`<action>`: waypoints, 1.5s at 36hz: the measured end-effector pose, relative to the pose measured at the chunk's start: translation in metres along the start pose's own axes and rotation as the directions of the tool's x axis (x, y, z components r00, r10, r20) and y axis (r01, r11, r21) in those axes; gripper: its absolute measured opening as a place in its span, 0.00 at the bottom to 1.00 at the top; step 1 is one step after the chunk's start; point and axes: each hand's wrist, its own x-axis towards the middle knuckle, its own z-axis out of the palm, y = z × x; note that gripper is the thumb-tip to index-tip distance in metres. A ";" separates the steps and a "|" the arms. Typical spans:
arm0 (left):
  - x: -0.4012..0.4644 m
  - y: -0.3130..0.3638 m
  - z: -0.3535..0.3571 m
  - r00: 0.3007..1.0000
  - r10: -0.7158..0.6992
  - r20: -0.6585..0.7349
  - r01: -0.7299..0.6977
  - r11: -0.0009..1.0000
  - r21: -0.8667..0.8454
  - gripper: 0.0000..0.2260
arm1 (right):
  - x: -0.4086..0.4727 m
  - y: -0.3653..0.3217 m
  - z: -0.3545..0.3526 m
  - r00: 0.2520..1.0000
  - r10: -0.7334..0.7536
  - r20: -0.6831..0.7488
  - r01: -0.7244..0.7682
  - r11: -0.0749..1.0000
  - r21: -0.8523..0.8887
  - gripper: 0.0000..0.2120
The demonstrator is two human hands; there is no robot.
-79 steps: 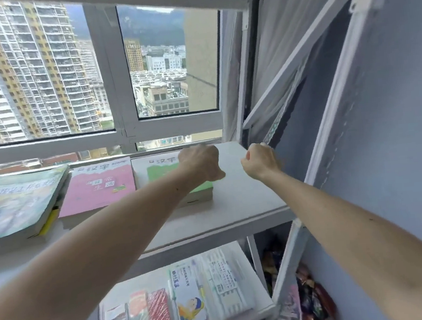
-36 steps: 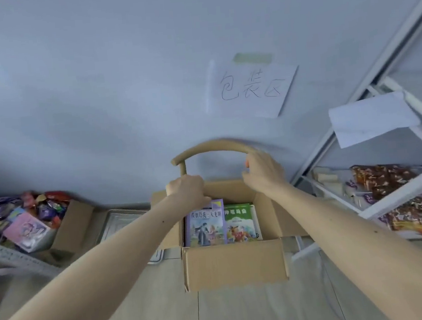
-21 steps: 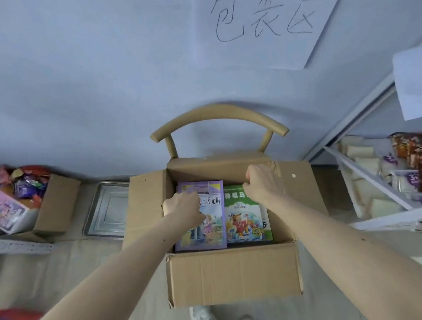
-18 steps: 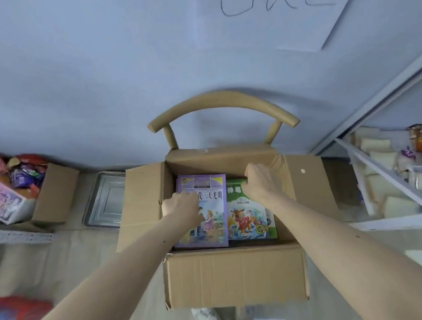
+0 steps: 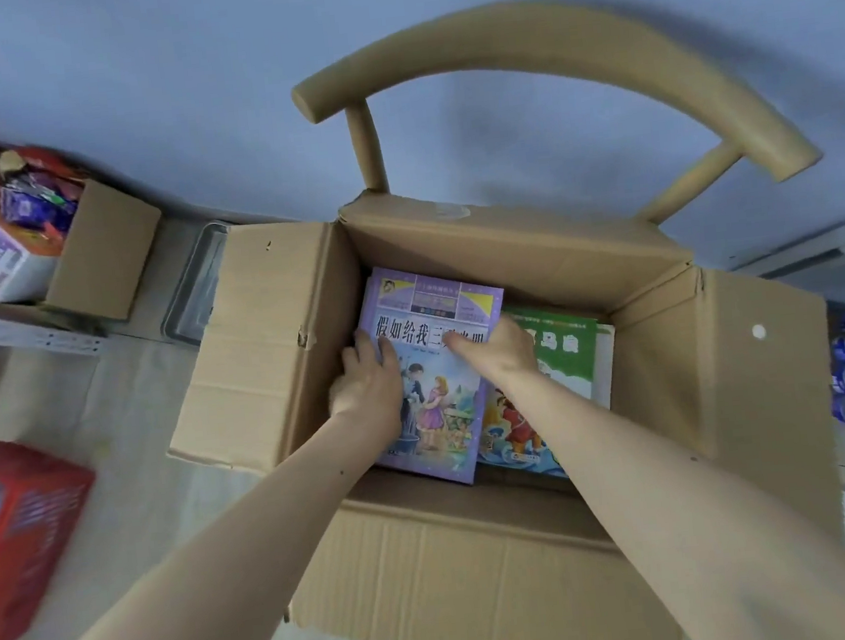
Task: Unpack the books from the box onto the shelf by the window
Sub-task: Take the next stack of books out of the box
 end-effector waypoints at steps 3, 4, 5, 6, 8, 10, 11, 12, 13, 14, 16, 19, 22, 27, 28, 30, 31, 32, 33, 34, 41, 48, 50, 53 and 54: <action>0.002 0.004 0.002 1.000 -0.018 -0.005 0.018 1.000 0.000 0.45 | 0.006 -0.004 0.005 0.994 0.103 -0.018 -0.101 0.989 0.110 0.30; 0.003 0.004 0.002 1.000 -0.016 -0.011 0.016 1.000 0.004 0.45 | 0.008 -0.006 0.006 0.990 0.137 -0.020 -0.133 0.981 0.142 0.30; 0.003 0.004 0.002 1.000 -0.013 -0.016 0.013 1.000 0.005 0.45 | 0.009 -0.007 0.006 0.985 0.168 -0.022 -0.162 0.971 0.174 0.29; 0.003 0.003 0.002 1.000 -0.011 -0.021 0.011 1.000 0.002 0.45 | 0.011 -0.009 0.007 0.979 0.203 -0.021 -0.194 0.958 0.210 0.29; 0.003 0.001 0.002 1.000 -0.005 -0.031 0.005 1.000 -0.006 0.45 | 0.013 -0.010 0.007 0.964 0.265 -0.002 -0.253 0.924 0.285 0.34; 0.001 0.000 0.002 0.999 0.006 -0.043 -0.006 1.000 -0.010 0.45 | 0.015 -0.011 0.008 0.952 0.305 0.014 -0.290 0.891 0.349 0.40; 0.001 -0.001 0.002 0.999 0.011 -0.047 -0.011 1.000 -0.012 0.45 | 0.015 -0.012 0.008 0.947 0.321 0.016 -0.303 0.876 0.376 0.42; 0.000 -0.002 0.002 0.999 0.014 -0.049 -0.015 1.000 -0.016 0.45 | 0.015 -0.012 0.008 0.943 0.333 0.020 -0.313 0.865 0.392 0.44; 0.000 -0.002 0.002 0.999 0.016 -0.050 -0.017 1.000 -0.020 0.45 | 0.015 -0.013 0.009 0.941 0.337 0.026 -0.319 0.861 0.396 0.46; -0.001 -0.003 0.002 0.999 0.017 -0.051 -0.018 1.000 -0.024 0.45 | 0.014 -0.014 0.009 0.942 0.334 0.034 -0.319 0.861 0.396 0.46; -0.002 -0.005 0.002 0.998 0.020 -0.053 -0.021 0.999 -0.024 0.45 | 0.014 -0.014 0.010 0.948 0.317 0.037 -0.305 0.867 0.393 0.45; -0.002 -0.006 0.002 0.998 0.025 -0.053 -0.025 1.000 -0.018 0.46 | 0.015 -0.013 0.007 0.956 0.292 0.028 -0.281 0.882 0.379 0.46; -0.002 -0.007 0.003 0.998 0.021 -0.054 -0.023 0.999 -0.022 0.46 | 0.016 -0.013 0.004 0.953 0.282 0.110 -0.301 0.857 0.418 0.51; -0.001 -0.008 0.004 0.998 0.021 -0.053 -0.023 0.999 -0.035 0.47 | 0.015 -0.015 0.009 0.961 0.249 0.120 -0.276 0.856 0.437 0.49; -0.002 -0.008 0.004 0.998 0.022 -0.056 -0.024 0.999 -0.037 0.47 | 0.014 -0.015 0.010 0.965 0.234 0.114 -0.261 0.861 0.437 0.46; -0.002 -0.009 0.005 0.997 0.027 -0.066 -0.030 0.999 -0.042 0.47 | 0.013 -0.013 0.011 0.972 0.208 0.110 -0.236 0.864 0.446 0.42; -0.002 -0.010 0.005 0.997 0.030 -0.073 -0.033 0.998 -0.048 0.47 | 0.012 -0.012 0.011 0.975 0.198 0.106 -0.224 0.862 0.454 0.41; -0.003 -0.011 0.005 0.996 0.031 -0.080 -0.036 0.997 -0.061 0.47 | 0.012 -0.010 0.010 0.977 0.187 0.102 -0.213 0.862 0.460 0.40; -0.003 -0.011 0.005 0.996 0.030 -0.089 -0.037 0.996 -0.080 0.47 | 0.011 -0.009 0.009 0.979 0.176 0.098 -0.202 0.864 0.462 0.38; -0.004 -0.012 0.005 0.995 0.029 -0.101 -0.039 0.994 -0.102 0.47 | 0.010 -0.008 0.008 0.982 0.164 0.093 -0.188 0.868 0.459 0.35; -0.007 -0.013 0.001 0.986 -0.030 -0.163 -0.027 0.943 -0.333 0.53 | -0.001 -0.006 -0.006 0.989 0.143 0.038 -0.145 0.883 0.446 0.36; -0.007 -0.017 -0.009 0.995 -0.083 -0.047 0.034 0.768 -0.640 0.58 | -0.017 0.003 -0.032 0.998 0.030 0.055 -0.054 0.850 0.524 0.18; -0.007 -0.020 -0.011 0.998 -0.059 0.001 0.042 0.694 -0.719 0.56 | -0.022 0.005 -0.041 0.997 -0.013 0.072 -0.030 0.820 0.571 0.14; -0.008 -0.023 -0.014 0.999 -0.014 0.031 0.034 0.578 -0.815 0.48 | -0.030 0.005 -0.054 0.995 -0.046 0.086 -0.016 0.791 0.612 0.12; -0.009 -0.024 -0.016 0.999 -0.011 0.038 0.038 0.547 -0.836 0.48 | -0.034 0.005 -0.059 0.995 -0.052 0.087 -0.014 0.784 0.621 0.11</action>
